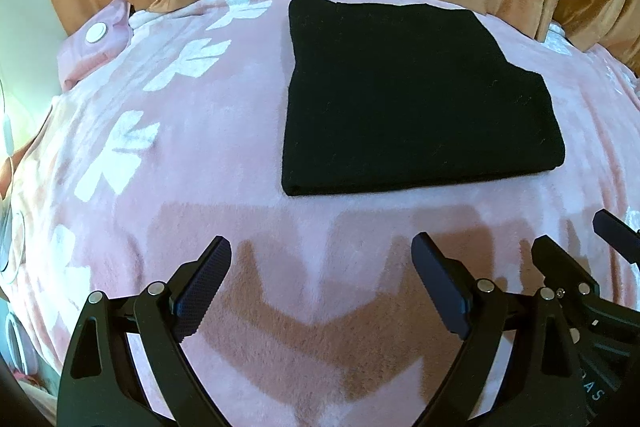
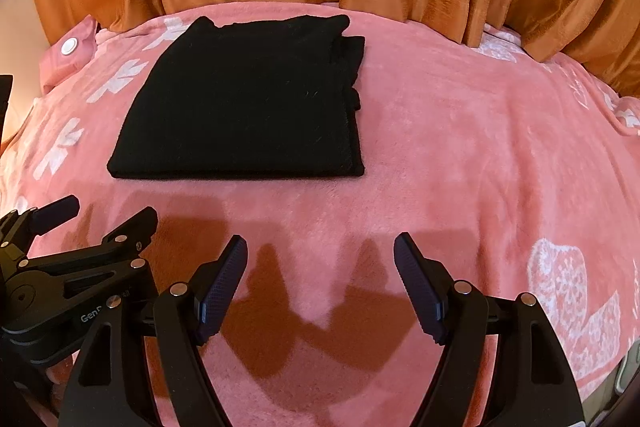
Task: Fold small clothes
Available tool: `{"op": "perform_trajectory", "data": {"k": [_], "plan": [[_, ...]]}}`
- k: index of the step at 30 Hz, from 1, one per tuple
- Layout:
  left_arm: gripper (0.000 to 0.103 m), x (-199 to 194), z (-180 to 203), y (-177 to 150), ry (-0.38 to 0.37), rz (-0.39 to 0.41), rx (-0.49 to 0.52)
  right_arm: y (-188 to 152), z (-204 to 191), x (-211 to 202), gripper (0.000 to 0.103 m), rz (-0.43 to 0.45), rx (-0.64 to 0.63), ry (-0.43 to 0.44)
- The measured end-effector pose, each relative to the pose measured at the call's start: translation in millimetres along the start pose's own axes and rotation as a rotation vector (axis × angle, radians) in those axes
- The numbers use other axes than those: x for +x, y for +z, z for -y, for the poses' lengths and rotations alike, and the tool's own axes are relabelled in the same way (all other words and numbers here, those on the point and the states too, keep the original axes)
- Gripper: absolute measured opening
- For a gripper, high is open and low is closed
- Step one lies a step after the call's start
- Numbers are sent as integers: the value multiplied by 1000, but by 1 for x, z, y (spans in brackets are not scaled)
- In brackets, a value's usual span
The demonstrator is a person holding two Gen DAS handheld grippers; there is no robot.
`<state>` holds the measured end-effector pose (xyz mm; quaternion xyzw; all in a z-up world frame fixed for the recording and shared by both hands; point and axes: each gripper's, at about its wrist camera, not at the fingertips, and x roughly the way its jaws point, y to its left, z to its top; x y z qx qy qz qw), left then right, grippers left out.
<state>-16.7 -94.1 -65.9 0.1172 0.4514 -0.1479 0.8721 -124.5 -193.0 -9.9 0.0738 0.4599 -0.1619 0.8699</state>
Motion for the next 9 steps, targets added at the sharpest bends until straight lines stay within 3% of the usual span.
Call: {"op": "perform_trajectory", "data": {"k": [9], "plan": [[87,2,-3,1,-9,-15,-13,2,0,1,73,2,1,2]]}}
